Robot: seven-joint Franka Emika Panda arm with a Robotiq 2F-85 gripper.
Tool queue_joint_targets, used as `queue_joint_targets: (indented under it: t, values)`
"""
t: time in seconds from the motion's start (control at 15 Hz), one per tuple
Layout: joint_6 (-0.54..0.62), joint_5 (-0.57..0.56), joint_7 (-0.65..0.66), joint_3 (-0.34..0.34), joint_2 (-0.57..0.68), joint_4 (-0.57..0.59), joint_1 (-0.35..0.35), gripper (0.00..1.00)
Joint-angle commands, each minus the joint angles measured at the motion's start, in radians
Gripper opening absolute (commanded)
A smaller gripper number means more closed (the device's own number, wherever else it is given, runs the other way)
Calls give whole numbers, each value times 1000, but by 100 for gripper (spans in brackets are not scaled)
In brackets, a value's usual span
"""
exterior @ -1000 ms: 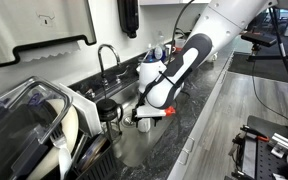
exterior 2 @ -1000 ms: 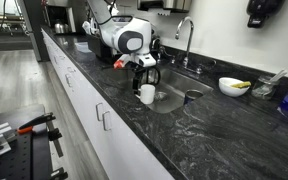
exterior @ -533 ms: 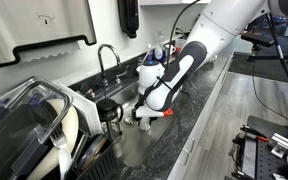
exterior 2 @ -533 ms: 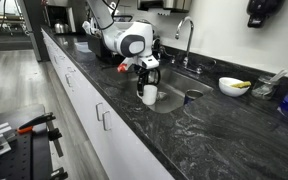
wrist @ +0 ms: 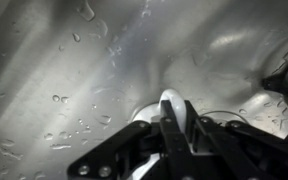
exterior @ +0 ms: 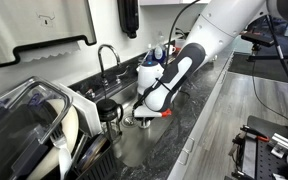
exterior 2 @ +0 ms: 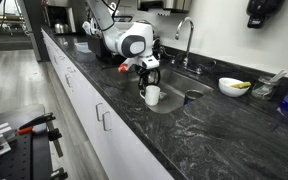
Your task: Take the white cup out of the sink, put it on the counter then pour the water from the blue cup in the sink
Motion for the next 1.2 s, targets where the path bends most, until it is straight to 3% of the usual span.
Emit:
queue_joint_targets:
  t: [0.0, 0.53, 1.13]
  values:
    - [-3, 8, 89, -43, -45, -25, 39, 3]
    - [-53, -22, 260, -101, -194, -77, 37, 3]
    - [-275, -62, 362, -139, -368, -61, -101, 3]
